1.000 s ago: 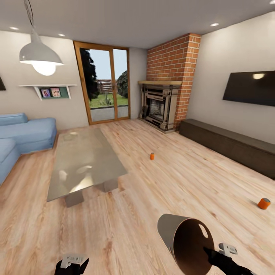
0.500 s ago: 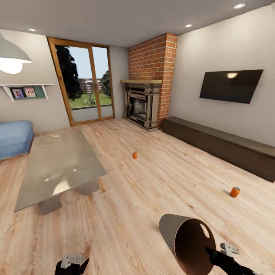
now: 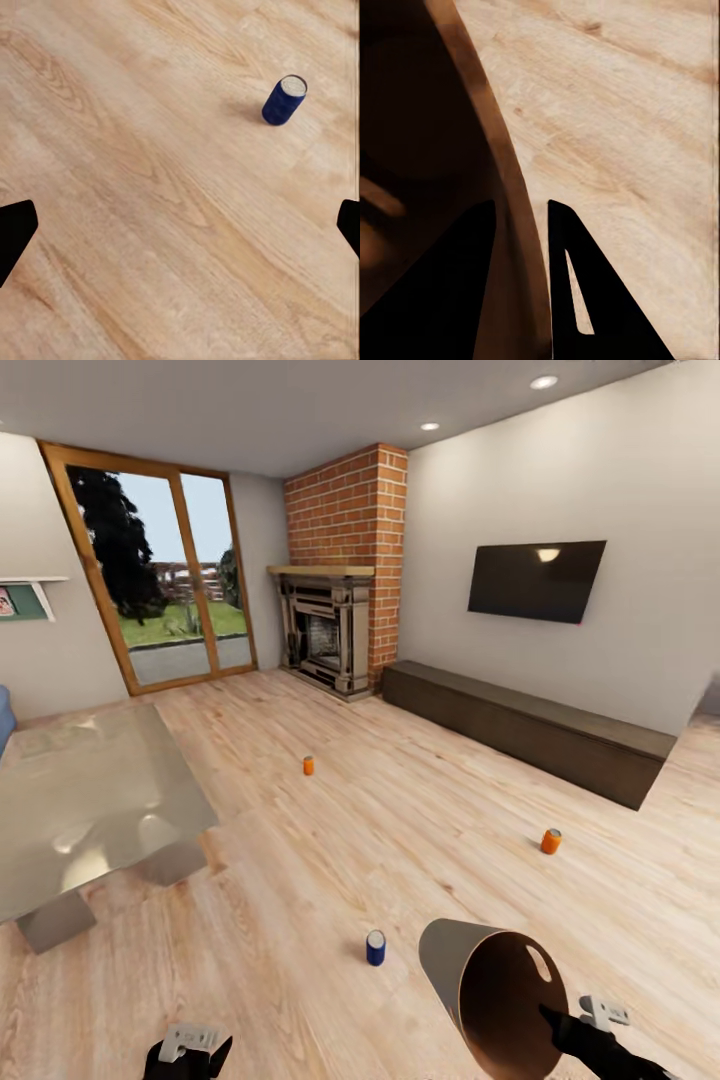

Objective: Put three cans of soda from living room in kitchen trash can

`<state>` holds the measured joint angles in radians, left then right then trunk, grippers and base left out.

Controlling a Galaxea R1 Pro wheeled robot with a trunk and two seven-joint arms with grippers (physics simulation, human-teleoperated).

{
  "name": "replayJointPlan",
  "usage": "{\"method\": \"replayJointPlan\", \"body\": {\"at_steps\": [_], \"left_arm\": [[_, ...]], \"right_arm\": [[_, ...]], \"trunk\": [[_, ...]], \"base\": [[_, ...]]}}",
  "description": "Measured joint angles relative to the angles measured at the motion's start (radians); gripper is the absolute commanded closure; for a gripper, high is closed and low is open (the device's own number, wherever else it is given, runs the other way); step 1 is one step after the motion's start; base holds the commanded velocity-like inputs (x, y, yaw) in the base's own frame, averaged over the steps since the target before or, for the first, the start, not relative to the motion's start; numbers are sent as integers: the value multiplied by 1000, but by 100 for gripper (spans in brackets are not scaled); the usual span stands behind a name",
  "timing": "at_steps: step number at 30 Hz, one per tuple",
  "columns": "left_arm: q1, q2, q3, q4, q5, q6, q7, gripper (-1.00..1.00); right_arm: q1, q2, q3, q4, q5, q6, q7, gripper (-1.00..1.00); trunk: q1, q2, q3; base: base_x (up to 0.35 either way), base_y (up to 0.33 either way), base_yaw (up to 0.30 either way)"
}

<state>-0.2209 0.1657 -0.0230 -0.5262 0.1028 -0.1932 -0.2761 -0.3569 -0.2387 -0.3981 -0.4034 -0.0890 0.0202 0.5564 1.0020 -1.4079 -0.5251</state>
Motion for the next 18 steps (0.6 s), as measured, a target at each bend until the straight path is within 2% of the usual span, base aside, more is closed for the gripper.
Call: {"method": "replayJointPlan", "body": {"at_steps": [4, 9, 14, 18], "left_arm": [[0, 0, 0, 0, 0, 0, 0, -100], [0, 0, 0, -3, 0, 0, 0, -100], [0, 0, 0, -2, 0, 0, 0, -100], [0, 0, 0, -3, 0, 0, 0, -100]], "right_arm": [[0, -1, 0, 0, 0, -3, 7, 100], [0, -1, 3, -2, 0, -15, 16, 100], [1, 3, 0, -3, -3, -62, 14, 100], [1, 2, 2, -1, -3, -64, 14, 100]], "trunk": [[0, 0, -2], [0, 0, -2], [0, 0, -2], [0, 0, -3]], "base": [[106, -245, -188], [192, -131, -52], [213, -56, -12], [218, -11, -22]]}}
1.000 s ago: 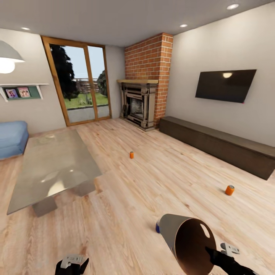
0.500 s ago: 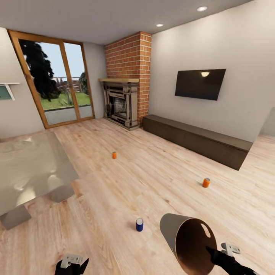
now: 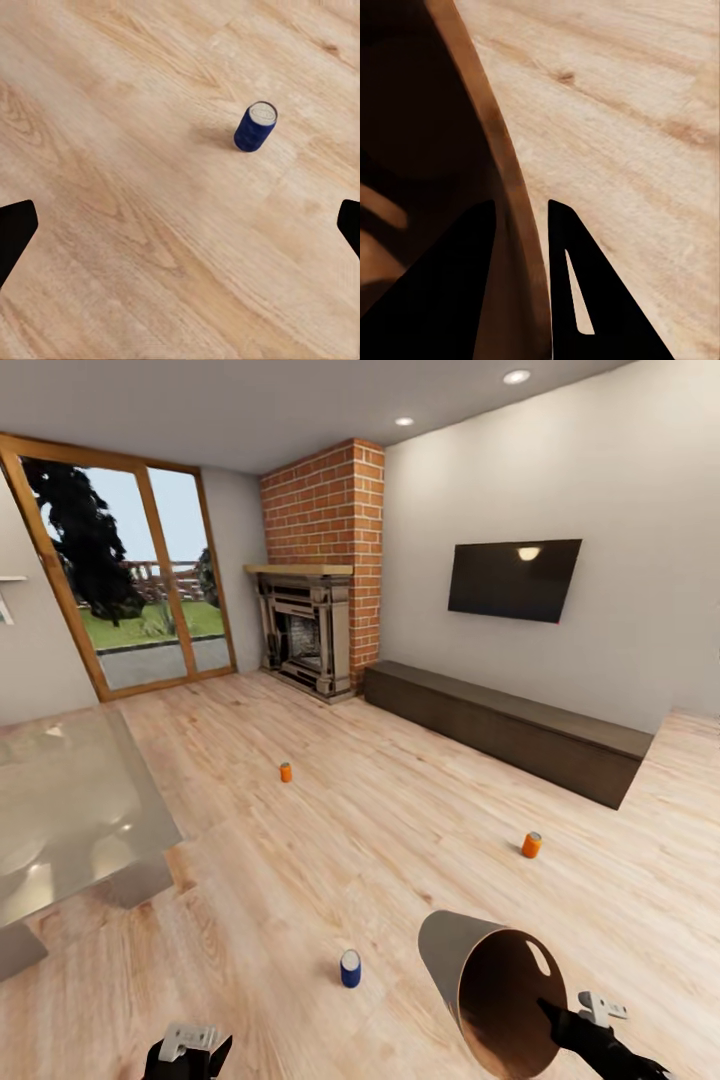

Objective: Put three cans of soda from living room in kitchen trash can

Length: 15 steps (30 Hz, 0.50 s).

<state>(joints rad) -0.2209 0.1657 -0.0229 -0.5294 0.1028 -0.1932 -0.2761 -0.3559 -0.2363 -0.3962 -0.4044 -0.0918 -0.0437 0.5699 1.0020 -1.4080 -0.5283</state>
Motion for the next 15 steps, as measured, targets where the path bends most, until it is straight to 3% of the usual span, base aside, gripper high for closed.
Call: {"method": "replayJointPlan", "body": {"at_steps": [15], "left_arm": [[-1, -4, 0, 6, -4, 12, -1, -100]], "right_arm": [[-1, -1, 0, 3, -1, -1, -2, 100]], "trunk": [[0, 0, -2]], "base": [[219, -1, -210]]}}
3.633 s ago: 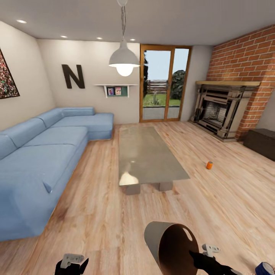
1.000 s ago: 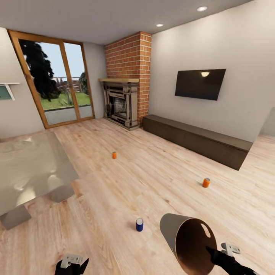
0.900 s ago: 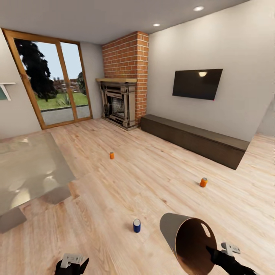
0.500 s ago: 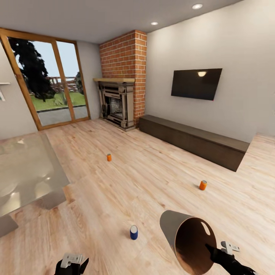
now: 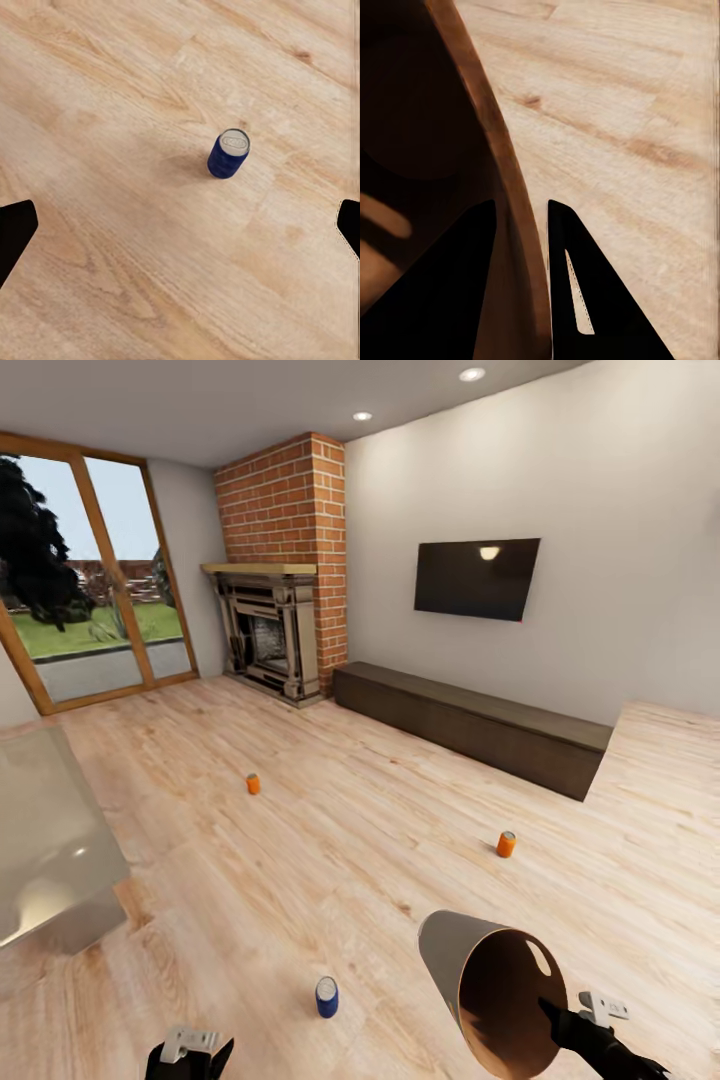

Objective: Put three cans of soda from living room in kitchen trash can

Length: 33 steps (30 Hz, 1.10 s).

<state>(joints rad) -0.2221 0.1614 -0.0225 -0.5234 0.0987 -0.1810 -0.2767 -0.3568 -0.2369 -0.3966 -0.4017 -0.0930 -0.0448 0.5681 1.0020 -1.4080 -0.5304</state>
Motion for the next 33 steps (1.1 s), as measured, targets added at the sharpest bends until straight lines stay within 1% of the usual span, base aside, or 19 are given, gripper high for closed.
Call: {"method": "replayJointPlan", "body": {"at_steps": [3, 4, 6, 8, 10, 12, 15, 16, 18, 19, 21, 22, 24, 25, 26, 27, 30, 32, 33], "left_arm": [[-1, -1, 1, 0, -1, 28, 0, -100], [-6, 1, 2, -8, 2, 113, 0, -100], [-22, 2, 2, -17, 5, 184, 0, -100], [-85, 1, 4, -23, 7, 309, 0, -100], [-125, 0, 6, -24, 7, 371, -1, -100], [-204, -4, 9, -23, 9, 496, -1, -100], [-256, -7, 10, -23, 9, 578, -1, -100], [-290, -9, 11, -23, 10, 620, 0, -100], [-331, -10, 11, -22, 9, 652, 0, -100], [-368, -11, 12, -21, 10, 677, 0, -100], [-403, -13, 12, -15, 9, 695, 0, -100], [-442, -23, 11, 7, 10, 712, 1, -100], [-467, -39, 10, 30, 8, 720, 2, -100], [-486, -58, 8, 52, 8, 730, 1, -100], [-495, -65, 8, 62, 7, 740, 2, -100], [-508, -76, 7, 74, 7, 767, 1, -100], [-523, -89, 6, 84, 6, 813, 1, -100], [-528, -93, 6, 87, 5, 831, 1, -100], [-529, -95, 6, 88, 5, 837, 2, -100]], "right_arm": [[0, 0, 0, -1, 2, -2, -3, 100], [0, 0, -2, -1, 5, -3, -8, 100], [0, 1, 1, -1, 4, -6, -8, 100], [0, 2, 2, -2, 8, -8, -9, 100], [0, 2, 3, -2, 10, -9, -9, 100], [0, 2, 3, -2, 12, -11, -10, 100], [0, 2, 3, -2, 13, -11, -12, 100], [0, 2, 5, -3, 14, -11, -12, 100], [0, 2, 7, -2, 15, -11, -13, 100], [0, 2, 9, -3, 16, -10, -13, 100], [0, 2, 11, -3, 16, -10, -14, 100], [0, 1, 12, -3, 18, -9, -14, 100], [0, 0, 13, -4, 18, -7, -14, 100], [-1, -3, 13, -5, 19, -5, -19, 100], [-1, -5, 11, -6, 19, -4, -25, 100], [-2, -7, 12, -9, 21, -2, -38, 100], [-6, -11, 13, -26, 23, 3, -74, 100], [-14, -14, 14, -56, 34, 42, -92, 100], [-28, -15, 21, -94, 77, 103, -100, 100]], "trunk": [[0, 0, 0], [0, 0, 0], [0, 0, 0], [0, 0, 0], [0, 0, 0], [0, 0, 0], [0, 0, 0], [0, 0, 0], [0, 0, 0], [0, 0, 0], [0, 0, 0], [0, 0, 0], [0, 0, 0], [0, 0, 0], [0, 0, 0], [0, 0, 0], [0, 0, 0], [0, 0, 0], [0, 0, 0]], "base": [[220, 13, -196], [207, 46, -99], [148, 36, -65], [66, 16, -29], [39, 9, -17], [17, 4, -8], [10, 2, -4], [5, 1, -2], [3, 1, -1], [2, 1, -1], [1, 0, 0], [0, 0, 0], [0, 0, 0], [0, 0, 0], [0, 0, 0], [0, 0, 0], [0, 0, 0], [0, 0, 0], [0, 0, 0]]}}
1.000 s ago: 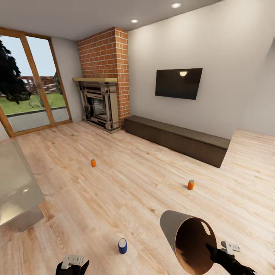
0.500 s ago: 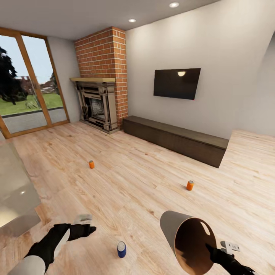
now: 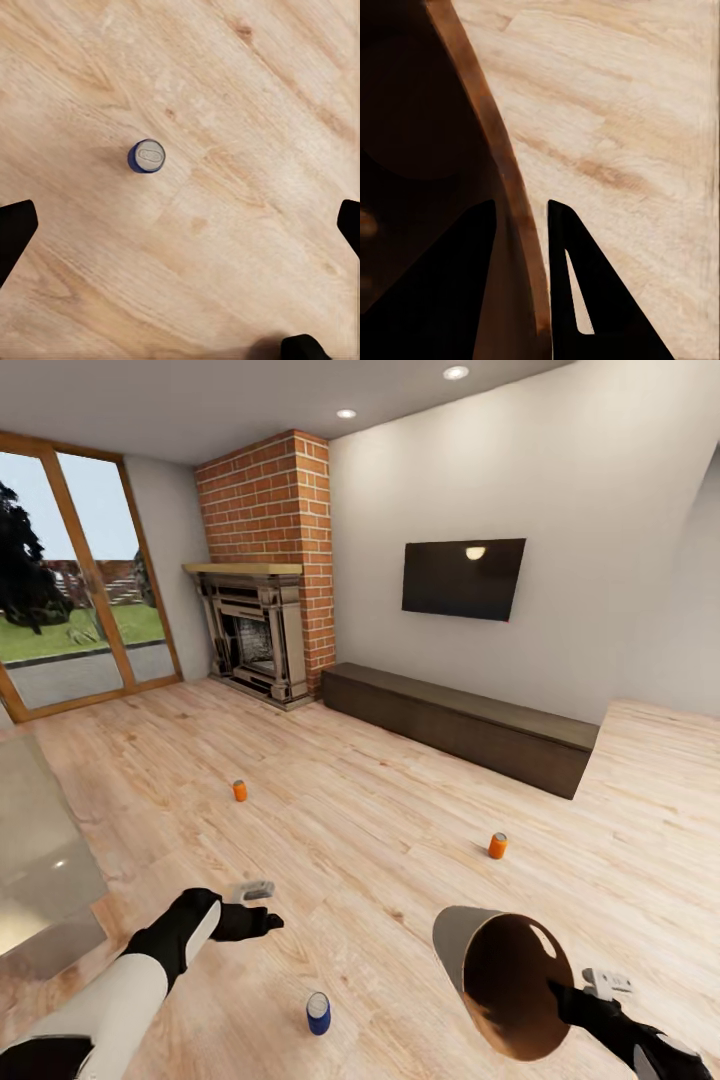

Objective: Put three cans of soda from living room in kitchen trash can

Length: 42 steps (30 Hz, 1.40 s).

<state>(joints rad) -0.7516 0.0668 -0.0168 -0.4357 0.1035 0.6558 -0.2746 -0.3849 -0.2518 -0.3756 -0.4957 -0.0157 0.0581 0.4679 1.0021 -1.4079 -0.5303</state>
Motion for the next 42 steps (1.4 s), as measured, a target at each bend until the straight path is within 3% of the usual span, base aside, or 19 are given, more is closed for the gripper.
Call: {"method": "replayJointPlan", "body": {"at_steps": [3, 4, 5, 8, 10, 13, 14, 17, 19, 20, 22, 25, 28, 33, 39, 42], "left_arm": [[-2, -2, 0, 1, 0, 6, 1, -100], [-2, -3, 0, 1, 0, 8, 2, -100], [-3, -3, 0, 1, 1, 10, 2, -100], [-3, -3, 0, 1, 2, 12, 2, -100], [-4, -2, -1, 0, 2, 14, 2, -100], [-4, 1, -1, 0, 2, 16, 2, -100], [-5, 1, -2, 0, 1, 20, 2, -100], [-5, -2, -1, 0, 1, 38, 5, -100], [-5, -2, 0, -1, 2, 46, 6, -100], [-4, -2, 0, -1, 2, 49, 6, -100], [-4, -2, 0, -1, 2, 55, 9, -100], [-5, -3, 1, -7, 2, 58, 12, -100], [-23, -3, 2, -32, 4, 75, 13, -100], [-38, -3, 3, -50, 4, 114, 17, -100], [-47, -9, 7, -61, 10, 129, 12, -100], [-60, -26, 11, -78, 17, 133, -4, -100]], "right_arm": [[-45, 0, 0, -93, 44, 139, -4, 100], [-72, 3, 2, -163, 99, 247, -6, 100], [-104, 9, 8, -255, 152, 415, -7, 100], [-124, 12, 20, -331, 122, 474, -7, 100], [-155, 13, 46, -343, 193, 505, -12, 100], [-231, 14, 76, -330, 158, 541, -13, 100], [-282, 13, 98, -339, 174, 589, -17, 100], [-309, 15, 122, -373, 137, 622, -34, 100], [-315, 15, 136, -373, 184, 618, -56, 100], [-317, 15, 144, -373, 187, 622, -64, 100], [-321, 15, 172, -373, 156, 640, -93, 100], [-324, 15, 190, -373, 175, 646, -116, 100], [-324, 16, 200, -374, 158, 696, -119, 100], [-325, 18, 222, -380, 166, 773, -118, 100], [-330, 18, 246, -376, 161, 778, -128, 100], [-333, 19, 259, -360, 229, 750, -131, 100]], "trunk": [[0, 0, 0], [0, 0, 0], [0, 0, 0], [0, 0, 0], [0, 0, 0], [0, 0, 0], [0, 0, 0], [0, 0, 0], [0, 0, 0], [0, 0, 0], [0, 0, 0], [0, 0, 0], [0, 0, 0], [0, 0, 0], [0, 0, 0], [0, 0, 0]], "base": [[0, 0, 0], [0, 0, 0], [0, 0, 0], [0, 0, 0], [0, 0, 0], [0, 0, 0], [0, 0, 0], [0, 0, 0], [0, 0, 0], [0, 0, 0], [0, 0, 0], [0, 0, 0], [0, 0, 0], [0, 0, 0], [0, 0, 0], [0, 0, 0]]}}
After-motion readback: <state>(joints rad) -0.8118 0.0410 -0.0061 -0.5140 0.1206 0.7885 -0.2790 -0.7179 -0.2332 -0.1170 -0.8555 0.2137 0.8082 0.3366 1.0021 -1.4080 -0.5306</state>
